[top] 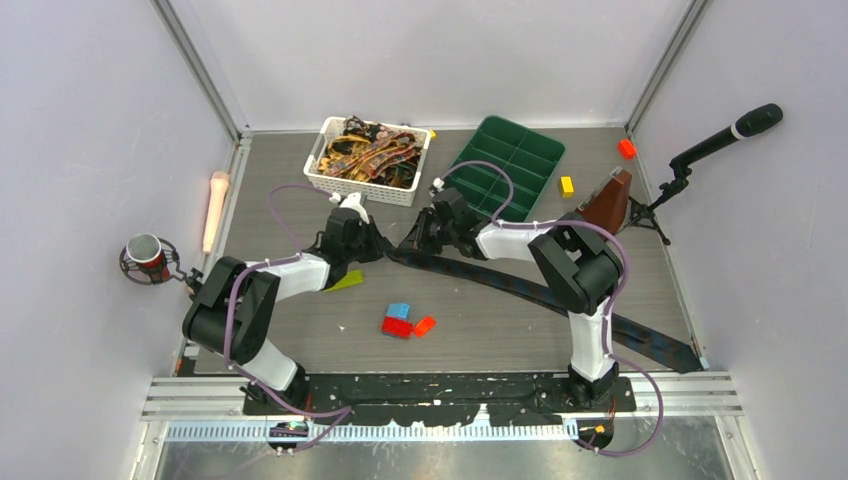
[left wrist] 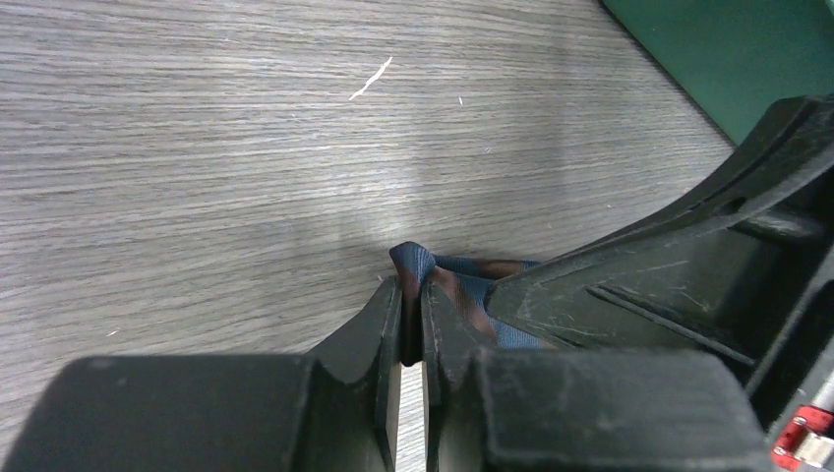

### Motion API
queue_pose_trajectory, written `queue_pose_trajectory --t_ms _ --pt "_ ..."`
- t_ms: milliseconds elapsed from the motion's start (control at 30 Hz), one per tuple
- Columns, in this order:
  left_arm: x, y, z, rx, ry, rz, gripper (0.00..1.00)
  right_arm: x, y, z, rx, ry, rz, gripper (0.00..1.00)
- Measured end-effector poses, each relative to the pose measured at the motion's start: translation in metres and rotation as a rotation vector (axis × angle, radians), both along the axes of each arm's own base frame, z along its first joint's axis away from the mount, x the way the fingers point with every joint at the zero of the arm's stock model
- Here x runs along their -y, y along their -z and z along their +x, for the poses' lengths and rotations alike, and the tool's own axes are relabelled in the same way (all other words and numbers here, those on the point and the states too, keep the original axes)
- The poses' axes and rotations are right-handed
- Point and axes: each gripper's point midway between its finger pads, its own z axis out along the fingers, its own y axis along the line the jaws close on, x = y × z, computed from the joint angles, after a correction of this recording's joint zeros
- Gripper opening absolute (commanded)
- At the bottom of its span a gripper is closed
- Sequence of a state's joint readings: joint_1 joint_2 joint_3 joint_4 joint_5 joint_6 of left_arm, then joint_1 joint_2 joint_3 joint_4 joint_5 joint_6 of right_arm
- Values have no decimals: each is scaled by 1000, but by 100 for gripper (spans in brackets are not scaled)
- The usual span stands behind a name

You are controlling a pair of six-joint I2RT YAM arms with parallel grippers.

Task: Roll the ties
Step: Roll the tie at the center of the board.

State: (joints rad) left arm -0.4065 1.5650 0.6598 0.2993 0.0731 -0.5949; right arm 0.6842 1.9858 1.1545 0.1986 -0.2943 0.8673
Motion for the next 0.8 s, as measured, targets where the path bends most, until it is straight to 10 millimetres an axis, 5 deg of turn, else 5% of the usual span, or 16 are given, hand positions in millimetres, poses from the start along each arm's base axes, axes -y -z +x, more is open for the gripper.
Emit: queue_pose_trajectory --t_ms 800 --pt "2 -1 0 -1 3 -11 10 -1 29 3 -61 10 -52 0"
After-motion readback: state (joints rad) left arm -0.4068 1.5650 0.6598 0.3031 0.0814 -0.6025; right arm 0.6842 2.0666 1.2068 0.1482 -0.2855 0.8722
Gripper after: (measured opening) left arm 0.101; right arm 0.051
